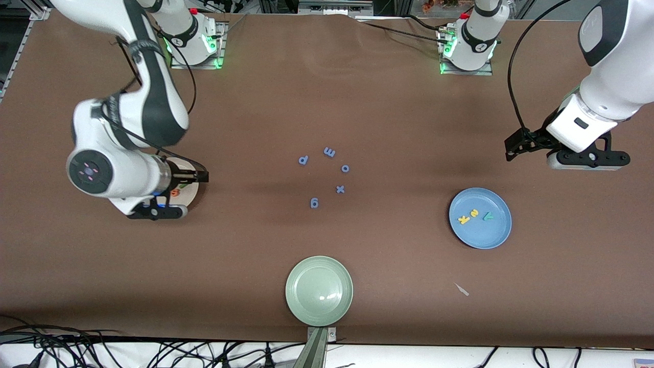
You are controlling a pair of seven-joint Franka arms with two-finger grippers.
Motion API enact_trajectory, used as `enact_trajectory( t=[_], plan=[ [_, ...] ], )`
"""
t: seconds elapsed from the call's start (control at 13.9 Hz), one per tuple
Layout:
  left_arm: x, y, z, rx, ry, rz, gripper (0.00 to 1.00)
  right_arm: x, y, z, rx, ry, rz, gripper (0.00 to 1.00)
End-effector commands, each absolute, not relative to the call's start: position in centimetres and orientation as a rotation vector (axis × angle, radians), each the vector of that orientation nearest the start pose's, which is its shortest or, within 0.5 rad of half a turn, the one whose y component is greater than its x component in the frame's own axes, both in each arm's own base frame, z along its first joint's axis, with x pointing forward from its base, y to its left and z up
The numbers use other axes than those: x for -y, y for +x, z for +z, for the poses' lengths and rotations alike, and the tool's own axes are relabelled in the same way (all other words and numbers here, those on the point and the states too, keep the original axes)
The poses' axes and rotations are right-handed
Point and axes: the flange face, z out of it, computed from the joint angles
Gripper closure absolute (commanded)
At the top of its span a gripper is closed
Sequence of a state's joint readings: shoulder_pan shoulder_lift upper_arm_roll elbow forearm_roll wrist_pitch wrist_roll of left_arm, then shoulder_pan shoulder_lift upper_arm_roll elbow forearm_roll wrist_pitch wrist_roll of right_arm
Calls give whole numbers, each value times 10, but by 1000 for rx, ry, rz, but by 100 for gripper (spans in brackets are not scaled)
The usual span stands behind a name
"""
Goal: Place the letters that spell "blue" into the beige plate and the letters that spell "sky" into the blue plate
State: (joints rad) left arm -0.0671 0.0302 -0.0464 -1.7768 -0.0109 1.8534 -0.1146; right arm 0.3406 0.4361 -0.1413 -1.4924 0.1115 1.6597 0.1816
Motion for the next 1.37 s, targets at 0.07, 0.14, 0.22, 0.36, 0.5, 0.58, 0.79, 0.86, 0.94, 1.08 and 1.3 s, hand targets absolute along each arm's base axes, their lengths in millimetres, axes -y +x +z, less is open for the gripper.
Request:
enact_trajectory(
  t=[0.07,0.14,0.22,0.36,0.5,0.58,0.79,0.86,0.94,1.08,1.3],
  plan=[
    [67,575,538,15,-3132,-72,0,-110,571,461,-62,-3095,258,0],
    [67,575,538,15,-3132,-72,0,-100,560,476,-66,-3091,217,0],
    [67,575,538,15,-3132,-72,0,-88,554,495,-58,-3095,179,0],
    [67,575,538,15,-3132,-72,0,-56,540,532,-127,-3088,113,0],
    [68,574,538,13,-3132,-72,0,-42,533,551,-146,-3098,138,0],
    [68,574,538,13,-3132,-72,0,-38,531,559,-113,-3139,147,0],
    [67,575,538,15,-3132,-72,0,-30,535,578,-13,-3199,104,0],
    [67,574,539,15,-3132,-74,0,-26,535,579,4,-3193,101,0],
    [67,574,539,15,-3132,-74,0,-18,538,580,-11,-3193,109,0],
    [67,574,539,15,-3132,-74,0,-12,541,580,22,-3177,152,0],
    [67,574,539,15,-3132,-74,0,-4,544,580,27,-3163,141,0]
  ],
)
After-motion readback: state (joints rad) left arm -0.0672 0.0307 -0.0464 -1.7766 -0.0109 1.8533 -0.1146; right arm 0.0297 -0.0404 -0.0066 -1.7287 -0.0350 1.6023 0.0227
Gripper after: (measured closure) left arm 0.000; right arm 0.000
